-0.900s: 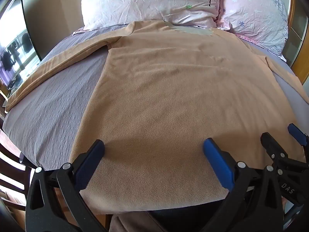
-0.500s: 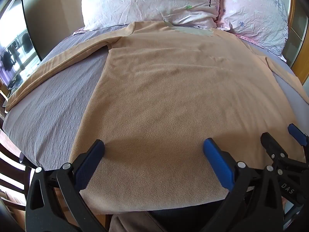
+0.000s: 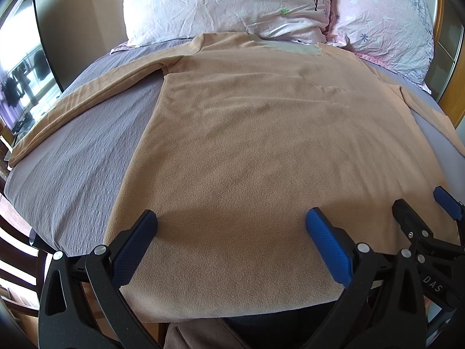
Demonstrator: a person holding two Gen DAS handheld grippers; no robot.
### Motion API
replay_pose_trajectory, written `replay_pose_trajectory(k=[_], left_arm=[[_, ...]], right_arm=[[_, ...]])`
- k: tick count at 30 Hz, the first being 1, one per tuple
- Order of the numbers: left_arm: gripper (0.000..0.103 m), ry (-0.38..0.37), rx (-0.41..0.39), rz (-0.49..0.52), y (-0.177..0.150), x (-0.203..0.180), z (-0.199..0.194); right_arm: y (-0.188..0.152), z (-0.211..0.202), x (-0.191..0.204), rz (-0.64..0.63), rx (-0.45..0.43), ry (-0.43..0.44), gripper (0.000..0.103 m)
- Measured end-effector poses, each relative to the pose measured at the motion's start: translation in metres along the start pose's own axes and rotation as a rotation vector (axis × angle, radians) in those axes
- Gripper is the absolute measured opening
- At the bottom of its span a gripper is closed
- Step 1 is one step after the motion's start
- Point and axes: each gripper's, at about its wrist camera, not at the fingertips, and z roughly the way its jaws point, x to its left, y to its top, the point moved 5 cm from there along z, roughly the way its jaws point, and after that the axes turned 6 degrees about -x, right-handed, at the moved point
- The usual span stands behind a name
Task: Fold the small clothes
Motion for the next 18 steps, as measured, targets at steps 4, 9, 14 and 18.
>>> replay_pose_trajectory(k=[4, 9, 14, 18], left_arm=[[0.102, 0.0, -0.001, 0.0, 0.0, 0.0, 0.0], [0.102, 0.0, -0.001, 0.0, 0.0001, 0.0, 0.0], [0.102, 0.0, -0.002, 0.0, 0.0001, 0.0, -0.0001], [0.102, 0.0, -0.003, 0.0, 0.0001, 0.0, -0.0001]], right_arm=[[-0.0005, -0.0002, -0.0006, 0.0, -0.001, 0.0, 0.101], [-0.0009, -0.0004, -0.0009, 0.0, -0.002, 0.0, 0.101], [-0.0013, -0.0006, -0.0013, 0.0, -0.003, 0.0, 0.101], [-0.0015, -0.0006, -0.0016, 0.0, -0.004, 0.0, 0.101]])
